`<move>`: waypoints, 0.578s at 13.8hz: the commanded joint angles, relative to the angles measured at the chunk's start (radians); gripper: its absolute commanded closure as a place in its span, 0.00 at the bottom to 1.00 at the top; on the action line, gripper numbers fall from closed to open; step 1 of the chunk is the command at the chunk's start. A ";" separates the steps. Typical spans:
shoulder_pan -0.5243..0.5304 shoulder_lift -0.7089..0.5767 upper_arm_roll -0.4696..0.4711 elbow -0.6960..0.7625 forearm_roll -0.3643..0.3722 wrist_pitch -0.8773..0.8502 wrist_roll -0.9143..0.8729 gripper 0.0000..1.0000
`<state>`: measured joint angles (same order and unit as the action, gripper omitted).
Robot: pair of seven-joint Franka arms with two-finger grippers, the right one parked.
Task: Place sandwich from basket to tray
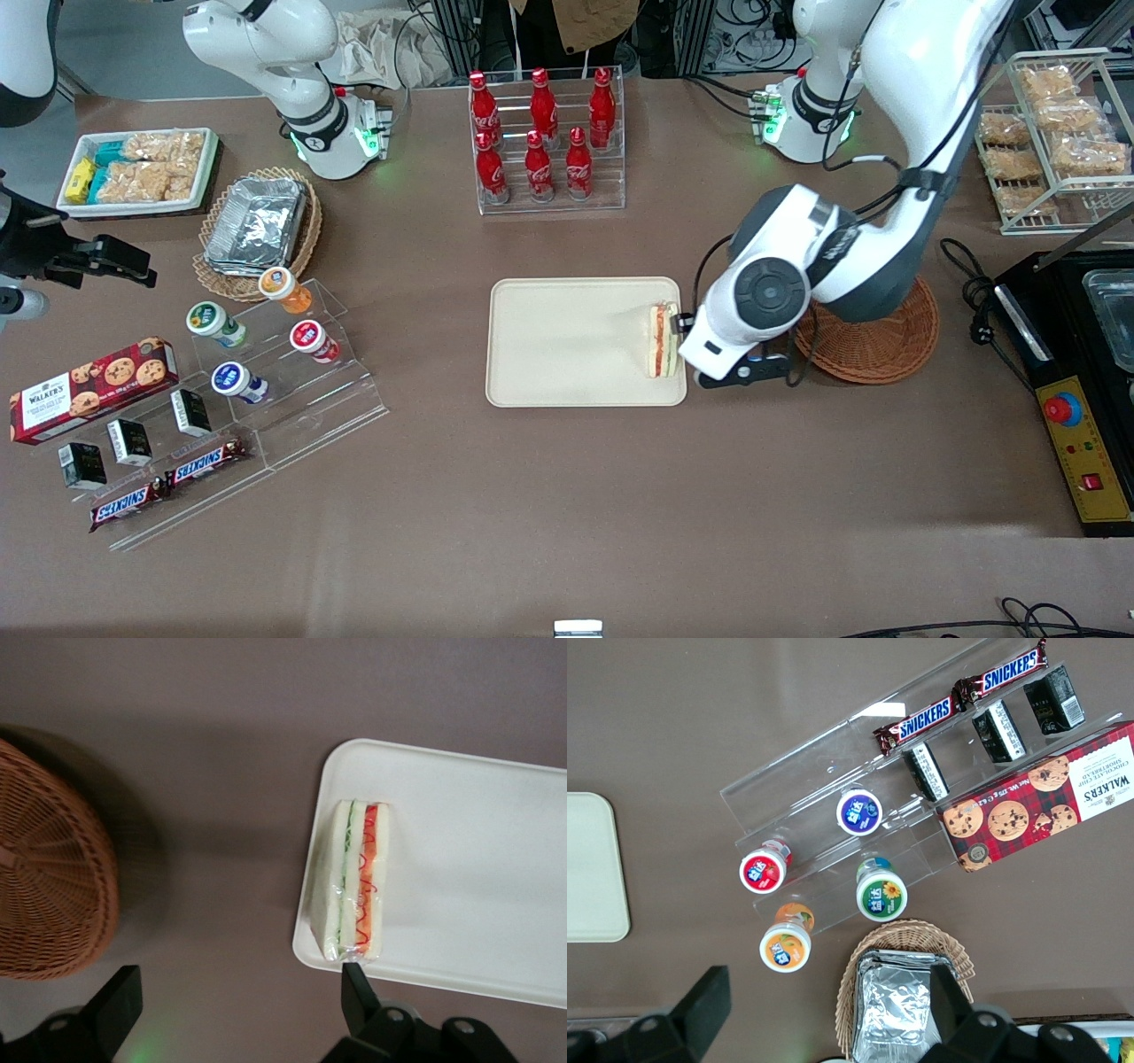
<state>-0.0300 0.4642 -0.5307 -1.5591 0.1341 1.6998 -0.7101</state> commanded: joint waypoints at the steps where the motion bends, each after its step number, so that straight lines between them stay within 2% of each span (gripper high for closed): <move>1: 0.065 -0.065 -0.002 -0.001 -0.021 -0.038 0.107 0.00; 5: 0.192 -0.175 0.006 -0.051 -0.001 -0.055 0.280 0.00; 6: 0.190 -0.209 0.050 -0.071 -0.001 -0.054 0.346 0.00; 8: 0.072 -0.263 0.229 -0.105 -0.014 -0.046 0.446 0.00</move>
<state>0.1320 0.2937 -0.4338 -1.5866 0.1328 1.6446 -0.3495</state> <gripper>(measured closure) 0.000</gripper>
